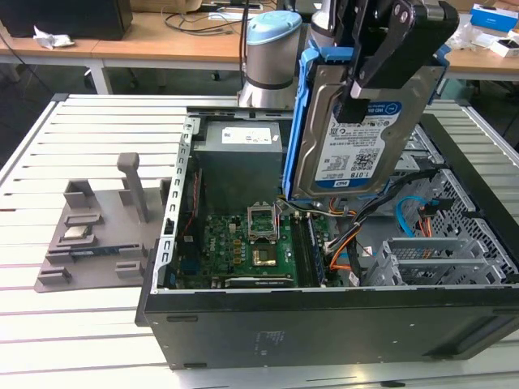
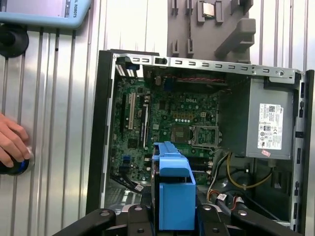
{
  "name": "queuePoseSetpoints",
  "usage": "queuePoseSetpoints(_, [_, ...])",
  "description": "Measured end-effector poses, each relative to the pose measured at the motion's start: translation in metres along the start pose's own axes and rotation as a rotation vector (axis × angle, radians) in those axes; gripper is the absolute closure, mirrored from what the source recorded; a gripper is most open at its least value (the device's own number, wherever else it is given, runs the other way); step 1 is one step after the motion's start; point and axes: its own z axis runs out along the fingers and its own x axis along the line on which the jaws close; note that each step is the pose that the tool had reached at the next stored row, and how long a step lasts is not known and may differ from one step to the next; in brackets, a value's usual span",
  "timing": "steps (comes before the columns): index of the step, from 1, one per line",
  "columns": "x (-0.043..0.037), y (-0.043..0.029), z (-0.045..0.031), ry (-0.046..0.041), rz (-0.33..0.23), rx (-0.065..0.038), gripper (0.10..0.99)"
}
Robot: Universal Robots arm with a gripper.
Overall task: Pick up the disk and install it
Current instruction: 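Pick up the disk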
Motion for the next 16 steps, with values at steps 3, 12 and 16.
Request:
queuePoseSetpoints(3, [0.0067,0.0003,0.0006,0.0001,0.0,0.0,0.722])
queuePoseSetpoints(12, [0.0256,0.0011,0.0024,0.0001,0.0,0.0,0.722])
queuePoseSetpoints(16, [0.0322,0.0014,0.0029,0.0,0.0,0.0,0.722])
